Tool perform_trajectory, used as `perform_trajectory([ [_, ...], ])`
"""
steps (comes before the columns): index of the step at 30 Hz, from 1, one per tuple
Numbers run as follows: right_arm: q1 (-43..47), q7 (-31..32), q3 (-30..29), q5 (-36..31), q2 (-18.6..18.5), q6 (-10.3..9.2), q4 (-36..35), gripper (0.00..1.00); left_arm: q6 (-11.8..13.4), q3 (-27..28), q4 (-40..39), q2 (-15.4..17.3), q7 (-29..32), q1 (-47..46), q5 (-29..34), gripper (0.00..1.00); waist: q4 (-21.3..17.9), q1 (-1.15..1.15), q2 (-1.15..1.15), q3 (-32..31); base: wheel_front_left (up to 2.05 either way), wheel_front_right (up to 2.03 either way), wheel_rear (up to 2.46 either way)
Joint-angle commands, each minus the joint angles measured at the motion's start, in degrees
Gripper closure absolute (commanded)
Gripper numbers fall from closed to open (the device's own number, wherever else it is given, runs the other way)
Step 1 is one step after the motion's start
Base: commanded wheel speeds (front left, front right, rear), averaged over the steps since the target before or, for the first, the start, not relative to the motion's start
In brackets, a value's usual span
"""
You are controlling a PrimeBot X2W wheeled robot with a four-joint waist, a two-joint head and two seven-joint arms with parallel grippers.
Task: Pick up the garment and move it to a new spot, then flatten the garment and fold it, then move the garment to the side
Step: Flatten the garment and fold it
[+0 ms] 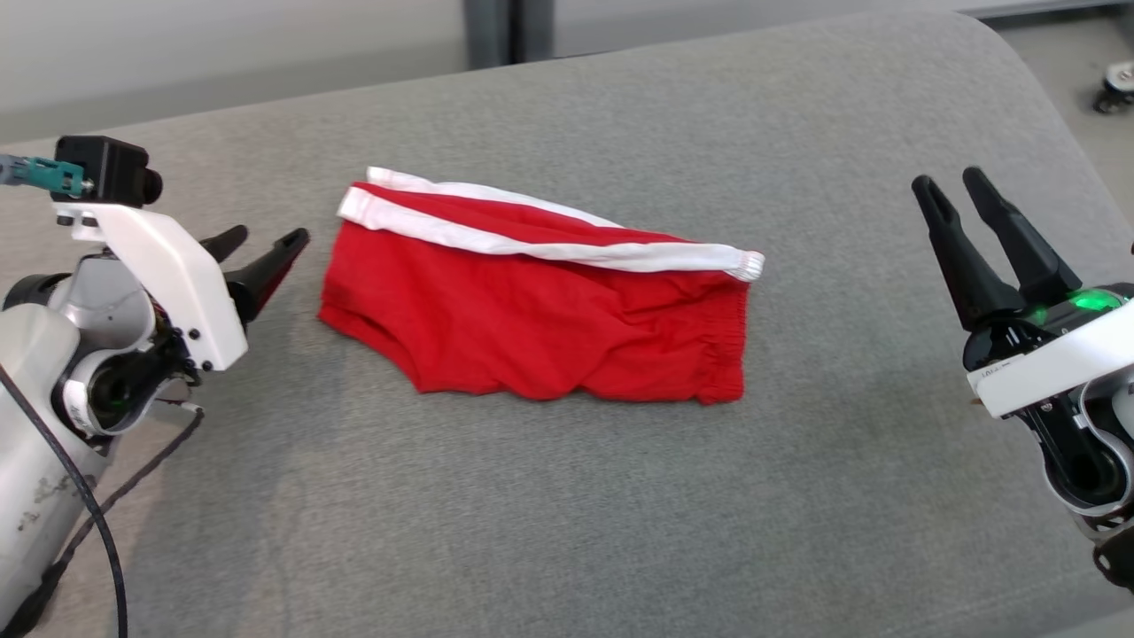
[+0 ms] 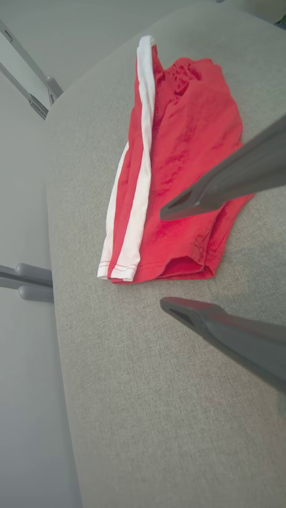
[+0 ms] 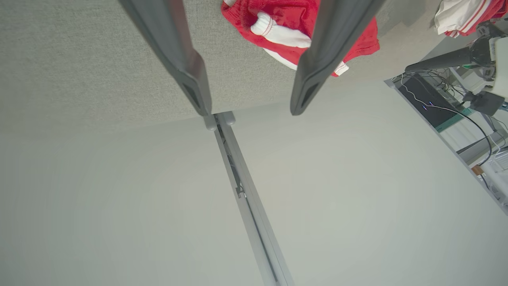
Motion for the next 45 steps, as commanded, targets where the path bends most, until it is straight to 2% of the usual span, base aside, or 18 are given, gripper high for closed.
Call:
perform_trajectory([
  [1,0.94,-0.32,-0.93,-0.75,0.65,0.03,-0.33,0.00,-0.23,0.18,0.52,0.25,0.20,-0.71,-0.40,0.00,-1.68,0.00,0.00,1.33,0.00,0.00,0.00],
  [8,6.60,-0.33,-12.92,-9.92,8.87,0.04,-4.17,0.00,-1.17,0.74,6.11,1.47,3.22,-1.93,-1.98,0.00,-6.00,0.00,0.00,4.80,0.00,0.00,0.00],
  [14,10.72,-0.31,-22.36,-18.27,15.93,0.03,-8.61,0.00,-1.76,0.73,9.57,2.08,5.98,-2.82,-3.10,0.00,-8.13,0.00,0.00,6.10,0.00,0.00,0.00],
  [20,13.15,-0.30,-23.72,-21.73,19.43,0.03,-10.53,0.00,-2.13,0.44,11.92,1.64,10.39,-3.37,-5.23,0.00,-9.27,0.00,0.00,6.59,0.00,0.00,0.00],
  [26,13.69,-0.31,-23.87,-22.36,20.37,0.03,-10.53,0.00,-3.17,0.76,12.03,0.93,15.78,-2.80,-8.99,0.00,-9.73,0.00,0.00,6.81,0.00,0.00,0.00],
  [30,13.64,-0.31,-23.93,-22.41,20.40,0.03,-10.32,0.00,-3.41,1.13,11.08,0.97,16.75,-2.79,-9.90,0.00,-9.59,0.00,0.00,6.64,0.00,0.00,0.00],
  [31,13.60,-0.31,-23.78,-22.42,20.40,0.03,-10.28,0.00,-3.44,1.24,10.90,0.90,16.86,-2.71,-10.14,0.07,-9.50,0.00,0.00,6.54,0.00,0.00,0.00],
  [33,13.48,-0.31,-23.45,-22.39,20.30,0.03,-10.12,0.00,-3.35,1.28,10.55,0.79,17.10,-2.51,-10.36,0.53,-9.29,0.00,0.00,6.27,0.00,0.00,0.00],
  [34,13.41,-0.31,-23.27,-22.31,20.20,0.03,-10.04,0.00,-3.35,1.35,10.42,0.82,16.90,-2.45,-10.45,0.68,-9.17,0.00,0.00,6.15,0.00,0.00,0.00],
  [35,13.35,-0.31,-23.12,-22.26,20.08,0.03,-9.94,0.00,-3.43,1.46,10.36,0.83,16.75,-2.36,-10.54,0.87,-9.02,0.00,0.00,6.01,0.00,0.00,0.00],
  [36,13.35,-0.31,-22.96,-22.24,19.95,0.03,-9.84,0.00,-3.55,1.60,10.27,0.80,16.63,-2.16,-10.78,1.00,-8.83,0.00,0.00,5.78,0.00,0.00,0.00],
  [45,14.38,-0.30,-22.77,-22.37,18.68,0.03,-9.26,0.00,-4.33,2.46,8.38,-0.85,13.40,-0.23,-11.39,1.00,-5.38,0.00,0.00,3.27,0.00,0.00,0.00],
])
